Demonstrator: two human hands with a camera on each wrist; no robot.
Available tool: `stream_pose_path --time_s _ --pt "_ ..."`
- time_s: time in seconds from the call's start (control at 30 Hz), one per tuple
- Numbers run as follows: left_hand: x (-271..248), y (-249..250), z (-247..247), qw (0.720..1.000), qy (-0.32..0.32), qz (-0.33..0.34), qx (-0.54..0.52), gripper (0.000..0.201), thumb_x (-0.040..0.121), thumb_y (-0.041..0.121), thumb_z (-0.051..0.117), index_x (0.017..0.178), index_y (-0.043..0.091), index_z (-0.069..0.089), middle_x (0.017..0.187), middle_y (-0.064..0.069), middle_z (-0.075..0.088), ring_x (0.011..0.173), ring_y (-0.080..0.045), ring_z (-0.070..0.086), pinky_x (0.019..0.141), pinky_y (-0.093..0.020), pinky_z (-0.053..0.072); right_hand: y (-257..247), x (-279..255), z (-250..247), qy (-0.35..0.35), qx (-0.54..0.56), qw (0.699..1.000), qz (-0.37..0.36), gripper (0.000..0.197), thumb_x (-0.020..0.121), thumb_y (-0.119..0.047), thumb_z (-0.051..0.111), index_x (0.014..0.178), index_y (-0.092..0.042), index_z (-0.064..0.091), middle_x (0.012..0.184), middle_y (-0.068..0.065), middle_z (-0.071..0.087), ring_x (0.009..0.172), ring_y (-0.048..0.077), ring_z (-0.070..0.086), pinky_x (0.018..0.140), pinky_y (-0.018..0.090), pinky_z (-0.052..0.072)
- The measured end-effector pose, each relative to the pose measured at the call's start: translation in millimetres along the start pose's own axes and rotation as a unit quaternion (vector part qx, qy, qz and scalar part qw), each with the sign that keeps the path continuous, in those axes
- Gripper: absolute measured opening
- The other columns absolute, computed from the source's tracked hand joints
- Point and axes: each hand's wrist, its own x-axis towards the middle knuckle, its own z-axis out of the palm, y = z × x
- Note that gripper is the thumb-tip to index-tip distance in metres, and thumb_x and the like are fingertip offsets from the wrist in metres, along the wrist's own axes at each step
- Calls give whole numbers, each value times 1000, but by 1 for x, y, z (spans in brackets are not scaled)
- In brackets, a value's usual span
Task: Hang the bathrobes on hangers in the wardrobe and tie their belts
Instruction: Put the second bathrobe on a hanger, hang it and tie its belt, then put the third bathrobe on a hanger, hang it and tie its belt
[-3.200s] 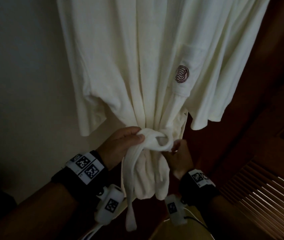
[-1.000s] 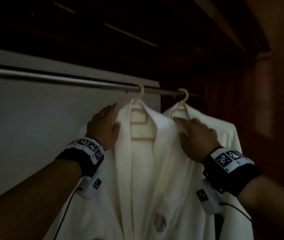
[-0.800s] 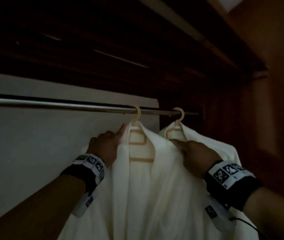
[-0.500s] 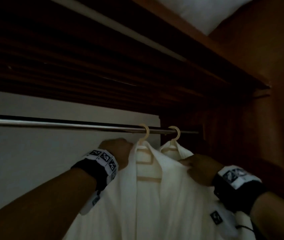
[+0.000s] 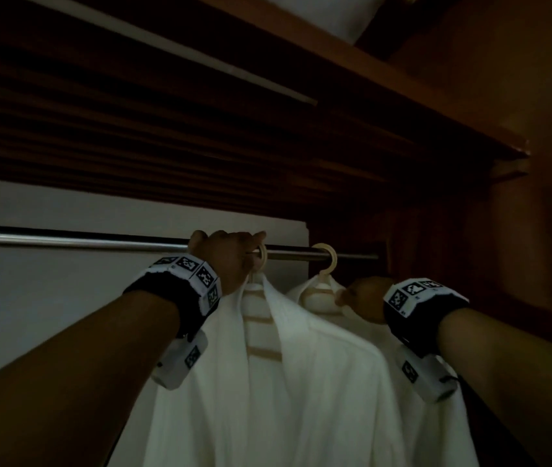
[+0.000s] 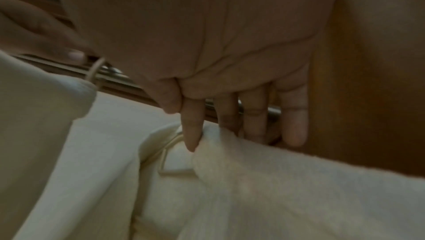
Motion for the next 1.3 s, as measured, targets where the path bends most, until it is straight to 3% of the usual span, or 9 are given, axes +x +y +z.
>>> stream_pose_path --time_s 0.13,0.3,0.43,0.53,0.67,0.83,1.03,1.17,1.3 --pt "0 8 5 999 -20 -8 42 55 97 47 28 149 46 10 149 15 35 129 -20 38 99 -40 18 -1 2 2 -4 -23 1000 2 44 101 -43 39 134 -16 53 140 8 51 125 25 49 103 32 35" --pt "2 5 13 999 -1 0 36 58 94 55 35 146 52 9 148 16 35 131 -24 36 103 -49 22 -6 -28 -11 -4 -33 999 -33 42 102 -39 41 135 -17 55 144 4 47 130 20 45 104 24 32" --pt "3 14 8 1000 -12 -15 18 61 92 54 39 148 45 15 142 8 45 131 -29 38 107 -54 20 -3 -78 -32 55 -96 994 -19 41 99 -45 41 132 -26 56 135 2 53 122 21 51 102 35 41" --pt "-3 48 -8 997 -38 -52 43 50 90 40 47 137 23 41 131 -3 52 125 -32 44 109 -51 24 5 -130 -39 89 -96 991 24 39 95 -47 46 128 -31 57 131 -1 54 117 20 54 98 36 46" --pt "-31 132 -38 995 -9 90 -45 48 89 42 46 131 18 44 132 -8 50 120 -33 47 107 -52 28 14 -214 -46 68 -119 977 163 35 93 -44 48 121 -26 59 119 -1 60 107 22 59 88 37 51" --pt "-114 244 -70 860 -48 388 -329 50 89 55 46 132 32 51 135 8 52 120 -13 52 100 -39 45 25 -356 -55 59 -158 931 325 29 92 -44 46 109 -27 62 108 0 61 96 24 61 77 35 52" --pt "-235 358 -135 734 -84 559 -377 41 88 55 49 121 33 61 126 14 57 112 -7 55 96 -31 47 -9 -581 -81 18 -261 840 475 22 93 -35 46 103 -21 60 106 4 64 94 30 63 67 33 42" --pt "-330 422 -231 646 -66 649 -396 36 89 52 52 115 31 65 119 15 60 104 -6 58 92 -24 46 -74 -747 -107 -100 -362 745 552 16 91 -27 48 98 -18 59 95 6 64 80 32 64 64 34 37" --pt "-466 458 -365 515 -42 756 -401 35 93 49 47 110 26 66 116 9 64 99 -8 60 79 -22 41 -181 -909 -151 -94 -360 637 675 22 96 -32 40 107 -19 54 104 5 62 89 30 63 69 32 39"
